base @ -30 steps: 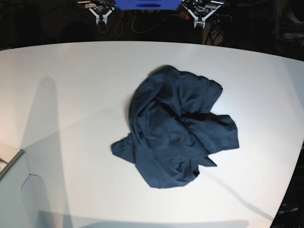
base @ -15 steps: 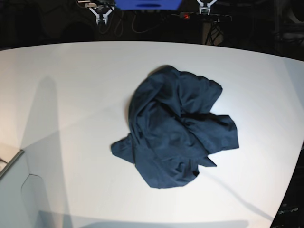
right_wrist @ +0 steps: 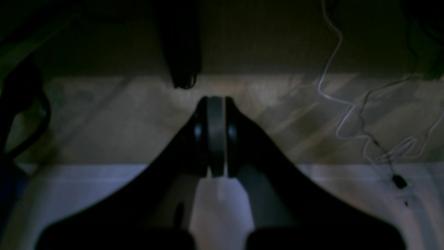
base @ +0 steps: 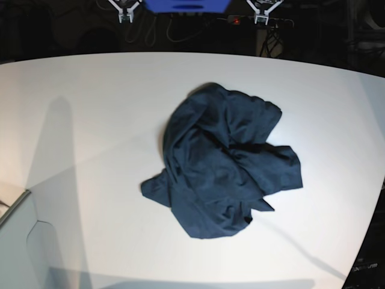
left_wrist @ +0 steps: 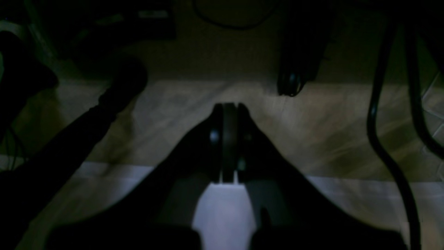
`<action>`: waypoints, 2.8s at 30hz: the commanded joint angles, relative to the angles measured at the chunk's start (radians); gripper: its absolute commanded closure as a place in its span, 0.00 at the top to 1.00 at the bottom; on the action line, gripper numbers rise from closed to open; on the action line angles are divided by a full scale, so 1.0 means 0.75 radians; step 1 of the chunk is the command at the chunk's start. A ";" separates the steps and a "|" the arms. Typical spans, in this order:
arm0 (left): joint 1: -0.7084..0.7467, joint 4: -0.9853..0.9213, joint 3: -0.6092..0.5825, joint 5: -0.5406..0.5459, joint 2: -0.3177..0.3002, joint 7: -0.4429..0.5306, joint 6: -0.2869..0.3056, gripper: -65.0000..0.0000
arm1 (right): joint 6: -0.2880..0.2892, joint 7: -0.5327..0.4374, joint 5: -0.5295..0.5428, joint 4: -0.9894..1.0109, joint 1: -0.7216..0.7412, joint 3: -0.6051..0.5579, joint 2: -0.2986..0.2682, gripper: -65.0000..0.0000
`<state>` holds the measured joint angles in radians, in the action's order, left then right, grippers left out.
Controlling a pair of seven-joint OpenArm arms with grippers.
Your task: Layout the t-shirt on the table in an organized manner, then fold the t-shirt properly
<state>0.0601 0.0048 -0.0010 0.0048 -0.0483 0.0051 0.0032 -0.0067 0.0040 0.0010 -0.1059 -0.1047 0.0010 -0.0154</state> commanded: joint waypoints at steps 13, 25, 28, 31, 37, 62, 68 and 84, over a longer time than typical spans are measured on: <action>0.537 0.895 0.002 0.005 -0.082 -0.008 0.001 0.00 | 0.016 0.008 0.004 -0.770 -0.465 0.000 -0.025 0.00; 0.981 1.850 0.158 0.107 -0.129 -0.008 0.001 0.00 | 0.016 0.008 0.000 -1.570 -0.825 0.010 -0.034 0.00; 1.038 2.004 0.205 0.214 -0.141 -0.008 0.001 0.00 | 0.016 0.008 0.000 -1.791 -0.915 0.010 -0.056 0.00; 1.067 2.155 0.264 0.293 -0.143 -0.010 0.001 0.00 | 0.016 0.008 0.000 -1.975 -0.974 0.010 -0.058 0.00; 1.058 2.356 0.303 0.316 -0.139 -0.010 0.001 0.01 | 0.016 0.008 -0.002 -2.163 -1.038 0.012 -0.085 0.00; 0.353 2.024 0.191 0.318 -0.072 -0.393 0.003 0.68 | 0.016 0.008 -0.002 -2.213 -1.038 0.002 -0.085 0.00; 0.371 2.020 0.105 0.308 -0.023 -0.401 -0.011 0.66 | 0.016 0.008 -0.002 -2.211 -1.015 -0.002 -0.085 0.00; 0.346 2.026 0.295 0.306 0.041 -0.401 -0.101 0.67 | 0.016 0.008 0.000 -2.211 -0.978 -0.008 -0.126 0.00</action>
<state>0.3302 1.5108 0.2230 0.2325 -0.0189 -0.3107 -0.0803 0.0036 0.0345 0.0006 -1.7489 -0.8303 -0.0078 -0.1043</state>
